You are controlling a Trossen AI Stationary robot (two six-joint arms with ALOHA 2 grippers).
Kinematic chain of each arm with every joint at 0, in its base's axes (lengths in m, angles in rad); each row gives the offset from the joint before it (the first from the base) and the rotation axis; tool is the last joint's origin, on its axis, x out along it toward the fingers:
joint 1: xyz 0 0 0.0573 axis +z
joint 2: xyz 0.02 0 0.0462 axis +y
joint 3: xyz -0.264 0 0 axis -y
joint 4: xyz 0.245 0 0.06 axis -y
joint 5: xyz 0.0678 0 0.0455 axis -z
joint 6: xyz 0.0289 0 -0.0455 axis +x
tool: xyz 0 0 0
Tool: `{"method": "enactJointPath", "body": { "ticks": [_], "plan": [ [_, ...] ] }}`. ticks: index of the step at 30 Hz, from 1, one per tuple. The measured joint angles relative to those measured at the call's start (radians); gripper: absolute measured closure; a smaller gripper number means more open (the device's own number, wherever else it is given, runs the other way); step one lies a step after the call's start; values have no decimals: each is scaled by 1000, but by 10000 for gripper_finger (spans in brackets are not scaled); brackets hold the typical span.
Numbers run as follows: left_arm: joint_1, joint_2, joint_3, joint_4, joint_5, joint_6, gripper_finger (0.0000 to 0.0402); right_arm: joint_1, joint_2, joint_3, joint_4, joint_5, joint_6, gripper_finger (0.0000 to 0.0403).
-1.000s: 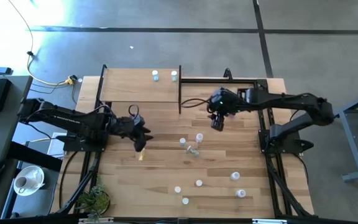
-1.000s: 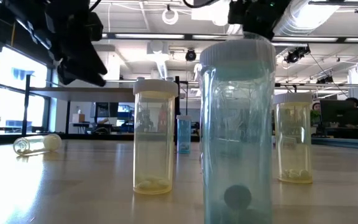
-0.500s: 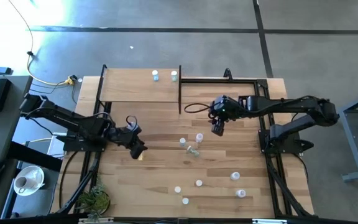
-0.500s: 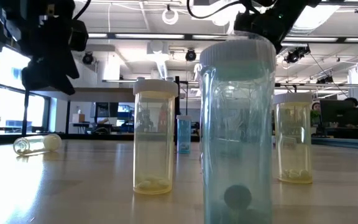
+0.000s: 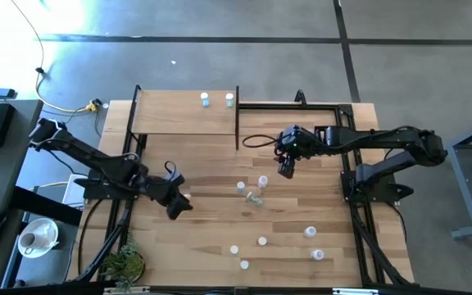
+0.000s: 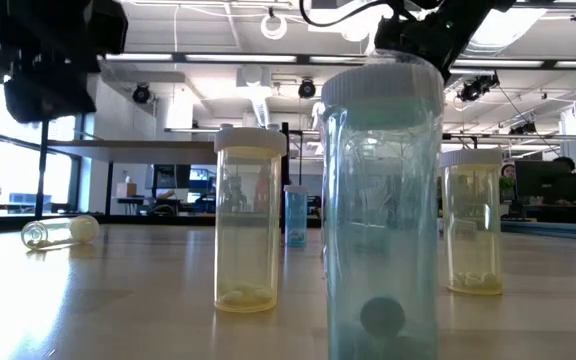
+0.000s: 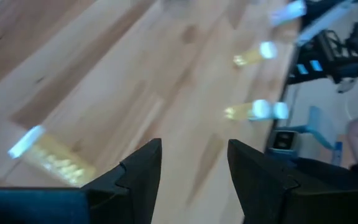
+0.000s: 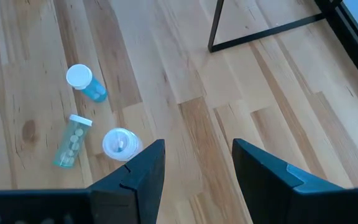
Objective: Pick and place medicine bottles onto shelf by color
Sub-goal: Put the top right yellow pill bottle on the shelf
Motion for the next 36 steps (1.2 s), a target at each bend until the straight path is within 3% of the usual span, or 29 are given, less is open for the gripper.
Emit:
{"method": "enactJointPath", "body": {
  "ticks": [10,21,31,36],
  "plan": [
    [-8,0,175,-117,-1,74,227,15,-5,0,-68,1,32,224],
    [-6,0,346,-340,-45,77,227,82,-63,0,-84,103,64,224],
    [-31,32,356,-518,-222,46,227,115,-84,1,-121,146,109,224],
    [-63,99,356,-568,-254,-25,227,120,-84,1,-131,166,127,224]
  ]
}}
